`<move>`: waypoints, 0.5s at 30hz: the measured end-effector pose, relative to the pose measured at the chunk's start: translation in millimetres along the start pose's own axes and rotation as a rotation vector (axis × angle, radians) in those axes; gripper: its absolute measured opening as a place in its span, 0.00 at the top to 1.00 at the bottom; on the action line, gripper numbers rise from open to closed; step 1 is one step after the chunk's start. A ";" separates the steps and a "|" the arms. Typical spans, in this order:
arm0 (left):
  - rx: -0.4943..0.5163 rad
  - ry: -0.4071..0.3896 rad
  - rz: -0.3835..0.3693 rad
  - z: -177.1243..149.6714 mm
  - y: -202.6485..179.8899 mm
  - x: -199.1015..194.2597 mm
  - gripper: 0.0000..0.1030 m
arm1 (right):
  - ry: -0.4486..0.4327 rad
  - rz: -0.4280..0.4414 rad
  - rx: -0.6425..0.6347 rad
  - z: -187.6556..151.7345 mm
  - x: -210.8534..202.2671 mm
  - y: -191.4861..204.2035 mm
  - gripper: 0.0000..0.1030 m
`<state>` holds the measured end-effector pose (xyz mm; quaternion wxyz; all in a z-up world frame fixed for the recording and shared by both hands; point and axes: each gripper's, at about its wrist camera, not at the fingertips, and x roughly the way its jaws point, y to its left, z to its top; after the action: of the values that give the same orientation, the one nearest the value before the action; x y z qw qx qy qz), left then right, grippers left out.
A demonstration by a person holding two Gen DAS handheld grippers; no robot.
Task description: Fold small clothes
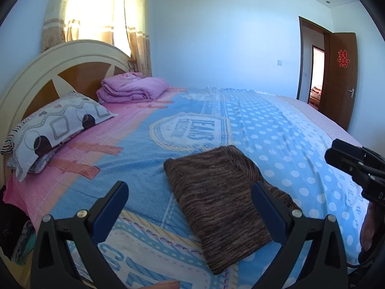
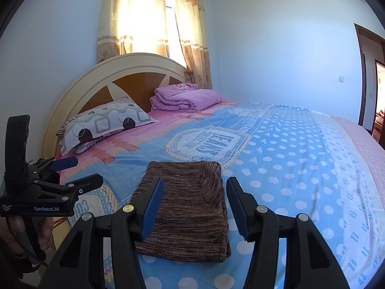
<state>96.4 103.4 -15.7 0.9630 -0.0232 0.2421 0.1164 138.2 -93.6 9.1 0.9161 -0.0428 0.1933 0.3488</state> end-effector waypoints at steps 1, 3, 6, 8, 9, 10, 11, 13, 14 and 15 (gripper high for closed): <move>-0.001 -0.004 0.003 1.6 1.5 -0.6 0.00 | -0.005 0.002 -0.004 0.7 -1.8 1.5 0.46; -0.010 -0.014 0.009 4.9 7.2 -3.2 0.00 | -0.011 0.004 -0.015 1.9 -3.5 4.3 0.46; -0.026 -0.028 0.030 8.6 16.5 -5.9 0.00 | -0.008 0.014 -0.026 2.2 -3.0 8.1 0.44; -0.035 -0.027 0.044 10.0 20.9 -4.6 0.00 | -0.008 0.024 -0.027 2.7 -3.8 10.4 0.43; -0.044 -0.028 0.054 10.0 24.3 -4.2 0.00 | -0.012 0.027 -0.032 3.0 -4.7 11.9 0.42; -0.048 -0.026 0.059 9.9 26.4 -3.0 0.00 | -0.015 0.028 -0.038 3.1 -5.3 13.3 0.42; -0.049 -0.024 0.063 9.6 27.4 -1.4 0.00 | -0.018 0.030 -0.045 3.2 -5.7 14.8 0.41; -0.047 -0.021 0.065 8.0 28.8 0.3 0.00 | -0.017 0.036 -0.052 2.6 -6.3 17.2 0.41; -0.042 -0.022 0.069 6.9 28.5 0.6 0.00 | -0.015 0.037 -0.054 2.0 -5.9 18.0 0.41; -0.032 -0.023 0.077 5.4 27.5 1.2 0.00 | -0.012 0.038 -0.056 1.4 -5.5 18.5 0.41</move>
<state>93.4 130.9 -11.1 0.9600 -0.0280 0.2298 0.1577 122.8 -82.8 13.6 0.9088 -0.0628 0.1784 0.3718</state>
